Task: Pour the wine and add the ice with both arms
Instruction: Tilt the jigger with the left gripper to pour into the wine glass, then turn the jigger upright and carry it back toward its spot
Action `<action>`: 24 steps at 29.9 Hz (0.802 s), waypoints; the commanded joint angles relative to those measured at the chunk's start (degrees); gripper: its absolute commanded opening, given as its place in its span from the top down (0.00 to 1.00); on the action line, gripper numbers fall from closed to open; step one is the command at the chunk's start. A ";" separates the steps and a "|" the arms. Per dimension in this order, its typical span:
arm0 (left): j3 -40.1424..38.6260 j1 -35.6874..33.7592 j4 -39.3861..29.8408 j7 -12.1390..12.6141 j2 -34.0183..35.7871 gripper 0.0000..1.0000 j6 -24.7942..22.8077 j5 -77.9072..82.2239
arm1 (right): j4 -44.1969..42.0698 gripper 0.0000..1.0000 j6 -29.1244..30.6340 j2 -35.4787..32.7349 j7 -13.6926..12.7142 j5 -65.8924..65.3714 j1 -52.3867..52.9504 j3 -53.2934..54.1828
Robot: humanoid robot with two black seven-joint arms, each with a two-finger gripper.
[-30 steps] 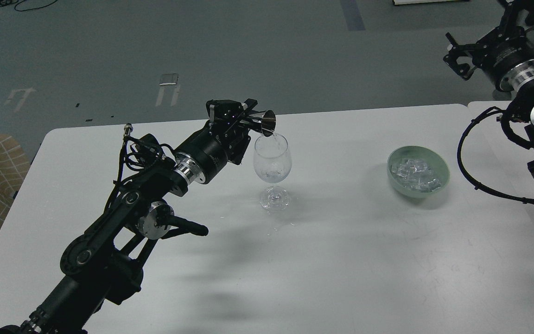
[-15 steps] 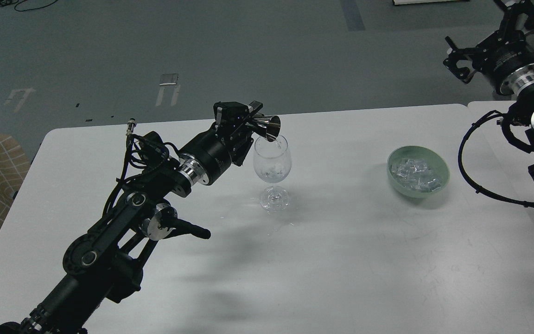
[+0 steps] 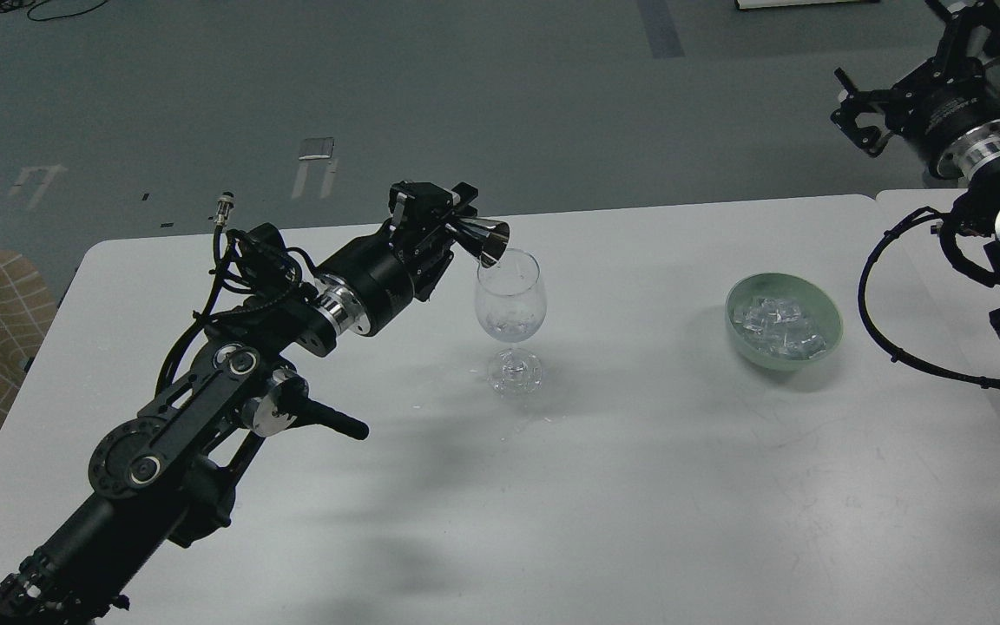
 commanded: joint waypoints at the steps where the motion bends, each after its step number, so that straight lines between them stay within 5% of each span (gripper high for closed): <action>1: 0.27 -0.85 -0.18 0.02 0.06 0.75 0.01 0.24 | -0.17 0.00 0.04 -0.22 0.00 0.02 0.09 0.05; 20: 0.18 -2.70 -0.35 0.46 0.23 0.76 -0.25 4.29 | -0.34 0.00 0.13 -1.10 0.00 0.02 -0.18 0.49; 24: 0.18 -3.14 -0.35 0.63 0.41 0.86 -1.91 4.29 | -0.34 0.00 0.13 -1.19 0.00 0.02 -0.18 0.58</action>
